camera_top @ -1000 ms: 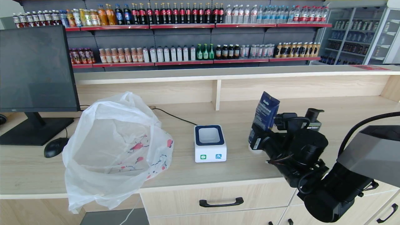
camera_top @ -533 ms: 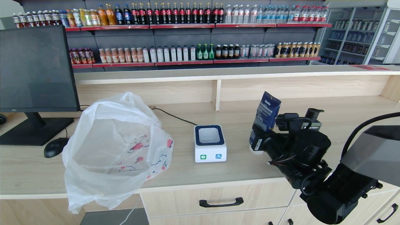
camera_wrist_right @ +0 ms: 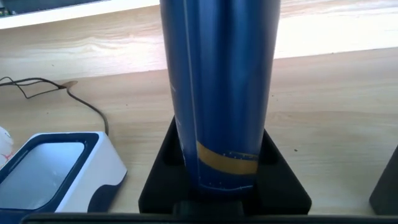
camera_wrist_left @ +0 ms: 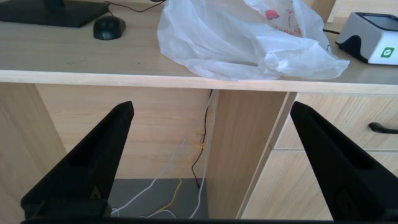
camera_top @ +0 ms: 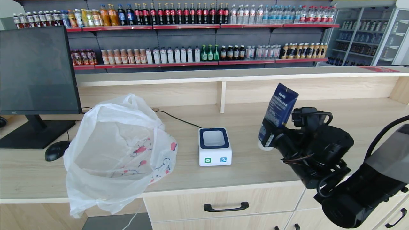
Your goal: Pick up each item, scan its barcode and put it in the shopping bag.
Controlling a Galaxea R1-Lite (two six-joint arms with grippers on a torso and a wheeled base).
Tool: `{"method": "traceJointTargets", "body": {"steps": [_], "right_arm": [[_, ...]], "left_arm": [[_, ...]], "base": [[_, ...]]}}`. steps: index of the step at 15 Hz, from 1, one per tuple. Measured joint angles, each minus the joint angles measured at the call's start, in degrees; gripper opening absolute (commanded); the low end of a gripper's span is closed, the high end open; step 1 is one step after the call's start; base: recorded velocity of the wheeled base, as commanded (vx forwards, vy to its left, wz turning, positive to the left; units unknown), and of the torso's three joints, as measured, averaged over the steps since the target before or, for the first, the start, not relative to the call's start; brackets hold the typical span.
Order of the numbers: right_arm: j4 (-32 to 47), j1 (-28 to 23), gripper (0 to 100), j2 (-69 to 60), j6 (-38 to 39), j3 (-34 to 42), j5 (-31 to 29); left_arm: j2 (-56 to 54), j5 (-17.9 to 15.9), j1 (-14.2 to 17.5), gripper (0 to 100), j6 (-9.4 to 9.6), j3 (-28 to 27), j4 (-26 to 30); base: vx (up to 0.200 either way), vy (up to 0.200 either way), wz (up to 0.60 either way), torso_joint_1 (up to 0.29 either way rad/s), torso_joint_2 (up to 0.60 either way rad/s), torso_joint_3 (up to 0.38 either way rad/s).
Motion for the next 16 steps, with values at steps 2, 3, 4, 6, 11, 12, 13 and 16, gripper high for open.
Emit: {"method": "traceJointTargets", "body": {"steps": [2,3,4,6,11,12,13,16], "right_arm": [[0.00,0.20,0,-2.38,-0.01,1.44,0.27],[0.00,0.22,0,-3.69,-0.01,2.33,0.33],[0.01,0.30,0,-5.21,-0.06,3.23,0.35],[-0.07,1.54,0,-7.72,-0.06,4.50,0.33],[-0.02,4.74,0,-12.18,-0.09,7.56,0.35],[-0.02,5.12,0,-12.96,-0.12,8.36,0.33],[-0.05,5.51,0,-13.75,-0.12,9.08,0.50],[-0.05,6.80,0,-15.58,-0.23,10.92,0.71]], "left_arm": [[0.00,0.00,-0.02,100,0.00,0.00,0.00],[0.00,0.00,-0.02,100,-0.02,0.00,0.00],[-0.01,0.00,-0.02,100,-0.02,0.00,0.00],[0.00,0.00,0.00,100,-0.02,0.00,0.00],[0.00,0.00,-0.02,100,-0.02,0.00,0.00],[0.00,0.00,-0.02,100,-0.02,0.00,0.00],[-0.01,0.00,-0.02,100,-0.02,0.00,0.00],[0.00,0.00,-0.05,100,-0.02,0.00,0.00]], "base": [[0.000,0.000,0.00,0.000,0.00,0.000],[0.000,0.000,0.00,0.000,0.00,0.000],[0.000,0.000,0.00,0.000,0.00,0.000],[0.000,0.000,0.00,0.000,0.00,0.000],[0.000,0.000,0.00,0.000,0.00,0.000],[0.000,0.000,0.00,0.000,0.00,0.000],[0.000,0.000,0.00,0.000,0.00,0.000],[0.000,0.000,0.00,0.000,0.00,0.000]]}}
